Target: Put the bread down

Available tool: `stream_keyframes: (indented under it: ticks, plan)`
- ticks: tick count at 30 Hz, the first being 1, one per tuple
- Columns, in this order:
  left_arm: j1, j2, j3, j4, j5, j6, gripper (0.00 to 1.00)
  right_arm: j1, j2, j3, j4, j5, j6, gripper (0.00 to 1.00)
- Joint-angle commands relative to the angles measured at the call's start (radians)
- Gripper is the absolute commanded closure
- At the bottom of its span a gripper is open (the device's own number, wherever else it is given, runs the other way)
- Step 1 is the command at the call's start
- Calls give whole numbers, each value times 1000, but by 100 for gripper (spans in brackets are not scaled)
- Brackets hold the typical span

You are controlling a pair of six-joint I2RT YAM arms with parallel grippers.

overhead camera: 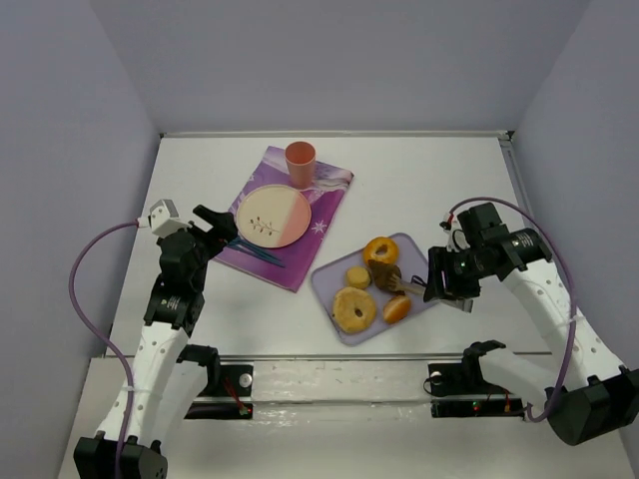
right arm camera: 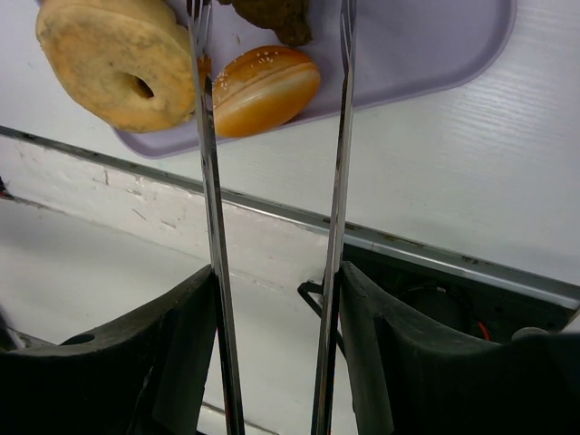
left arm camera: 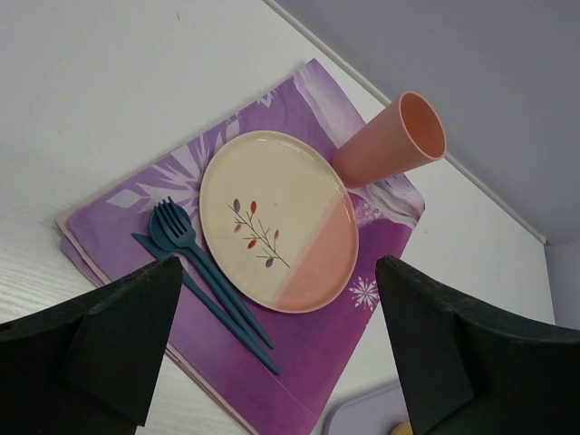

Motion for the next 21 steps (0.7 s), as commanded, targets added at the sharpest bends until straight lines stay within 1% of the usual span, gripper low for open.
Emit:
stream_keyframes:
  ticks: [1, 11, 14, 16, 18, 20, 21]
  plan:
    - [8, -7, 7, 64, 2, 20, 1, 9, 13, 24, 94, -30, -12, 41]
    - [8, -10, 4, 69, -4, 22, 1, 9, 62, 49, 122, -105, -35, 40]
    - [8, -12, 4, 69, -4, 23, 1, 9, 67, 55, 154, -132, -40, 41]
    - [8, -13, 2, 67, -4, 23, 1, 9, 68, 53, 165, -129, -37, 50]
    - [8, -13, 4, 66, -6, 25, 1, 9, 73, 53, 168, -120, -35, 64]
    - [8, -15, 4, 66, -6, 25, 1, 9, 71, 55, 166, -100, -26, 72]
    - [8, -15, 4, 66, -6, 25, 1, 9, 65, 58, 162, -93, -23, 78]
